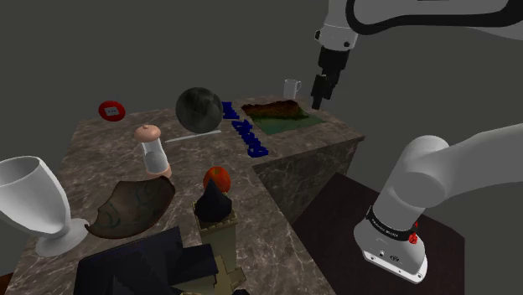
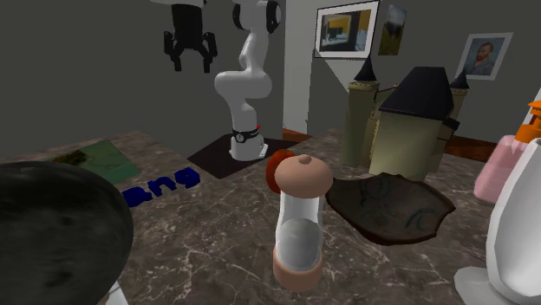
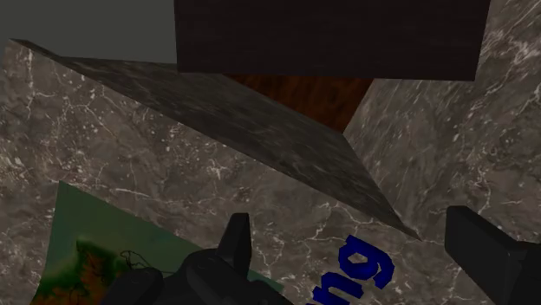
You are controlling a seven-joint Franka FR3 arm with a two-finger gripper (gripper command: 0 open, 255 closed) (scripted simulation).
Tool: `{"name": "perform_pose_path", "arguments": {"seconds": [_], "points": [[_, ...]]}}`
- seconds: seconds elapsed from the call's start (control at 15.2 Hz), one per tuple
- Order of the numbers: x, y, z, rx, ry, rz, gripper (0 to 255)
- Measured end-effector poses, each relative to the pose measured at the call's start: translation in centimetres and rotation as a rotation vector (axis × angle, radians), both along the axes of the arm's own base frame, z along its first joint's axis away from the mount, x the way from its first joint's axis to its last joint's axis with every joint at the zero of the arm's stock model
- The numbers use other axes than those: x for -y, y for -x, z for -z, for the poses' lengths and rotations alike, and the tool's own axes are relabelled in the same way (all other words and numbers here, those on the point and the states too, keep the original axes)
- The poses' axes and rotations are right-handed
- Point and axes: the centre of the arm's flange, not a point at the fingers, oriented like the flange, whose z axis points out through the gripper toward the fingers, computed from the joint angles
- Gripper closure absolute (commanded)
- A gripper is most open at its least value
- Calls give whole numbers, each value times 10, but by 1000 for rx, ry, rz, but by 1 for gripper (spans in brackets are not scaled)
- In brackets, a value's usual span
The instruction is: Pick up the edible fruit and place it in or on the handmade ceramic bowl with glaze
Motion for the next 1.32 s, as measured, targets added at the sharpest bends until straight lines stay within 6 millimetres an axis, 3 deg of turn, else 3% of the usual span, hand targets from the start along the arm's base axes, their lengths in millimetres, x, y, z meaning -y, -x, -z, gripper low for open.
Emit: {"name": "perform_pose_path", "arguments": {"seconds": [0.26,1.32], "points": [[-20,-9,10,-3,-7,8,0],[-199,-77,89,-24,-66,79,0]]}}
